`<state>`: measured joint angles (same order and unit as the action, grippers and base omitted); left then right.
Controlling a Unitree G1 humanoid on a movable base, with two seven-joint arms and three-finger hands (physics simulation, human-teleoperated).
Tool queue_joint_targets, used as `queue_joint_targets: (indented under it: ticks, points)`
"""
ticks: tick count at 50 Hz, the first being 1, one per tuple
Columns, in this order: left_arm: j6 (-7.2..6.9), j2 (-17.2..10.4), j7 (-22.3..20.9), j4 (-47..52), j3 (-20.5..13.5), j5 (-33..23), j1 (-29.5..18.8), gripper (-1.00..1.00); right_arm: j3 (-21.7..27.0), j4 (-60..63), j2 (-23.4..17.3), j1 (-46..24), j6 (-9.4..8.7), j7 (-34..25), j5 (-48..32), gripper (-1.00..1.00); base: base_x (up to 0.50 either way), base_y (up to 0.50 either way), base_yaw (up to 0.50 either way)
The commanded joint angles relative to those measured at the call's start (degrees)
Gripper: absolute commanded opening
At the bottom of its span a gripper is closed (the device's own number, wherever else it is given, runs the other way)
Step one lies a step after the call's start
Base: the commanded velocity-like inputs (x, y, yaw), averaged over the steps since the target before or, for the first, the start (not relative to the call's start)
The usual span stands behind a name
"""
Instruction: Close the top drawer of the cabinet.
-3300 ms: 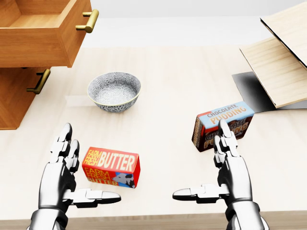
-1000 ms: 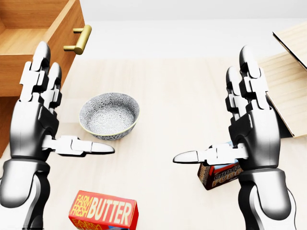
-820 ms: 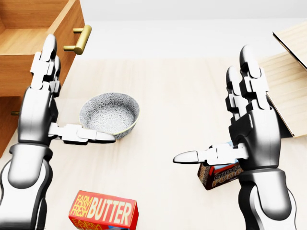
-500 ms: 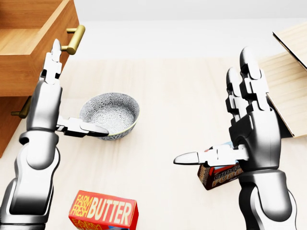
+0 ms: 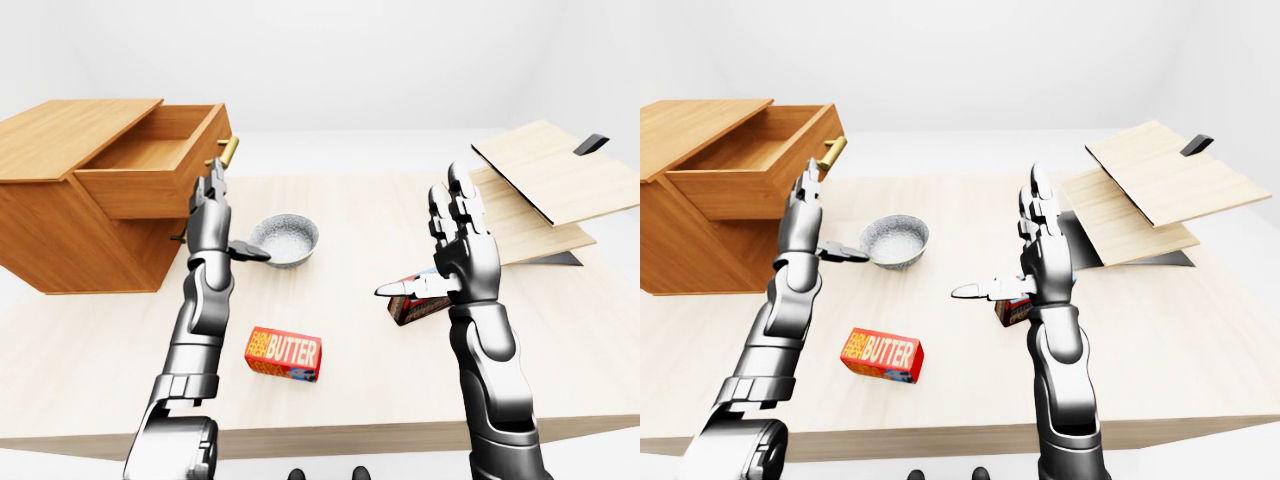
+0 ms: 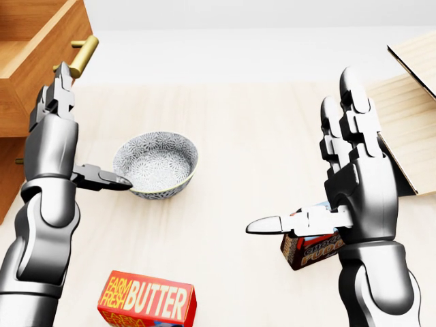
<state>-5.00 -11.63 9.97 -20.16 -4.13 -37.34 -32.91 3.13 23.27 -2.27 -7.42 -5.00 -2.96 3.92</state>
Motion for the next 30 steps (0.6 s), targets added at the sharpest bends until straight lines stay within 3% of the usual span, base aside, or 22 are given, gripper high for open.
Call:
queue_joint_targets:
  ticks: [1,15,30]
  points:
    - [0.00,-3.02,1.59,-2.47,-1.95,0.22,-1.97,1.00,-0.08,0.20,0.02,0.02,0.00,-0.01,-0.07,1.00,0.00,0.00,0.00]
    - [0.00,-6.23,3.21,-1.21,-4.22,1.84,-0.73,1.00,-0.46,0.38,0.27,0.48,0.00,0.08,-0.41,1.00,0.00,0.00,0.00]
    - [0.00,-10.09,5.81,-7.86,-5.41,2.46,-3.17,1.00,-0.29,-0.46,0.19,0.55,0.00,-0.17,-0.38,1.00,0.00,0.00,0.00]
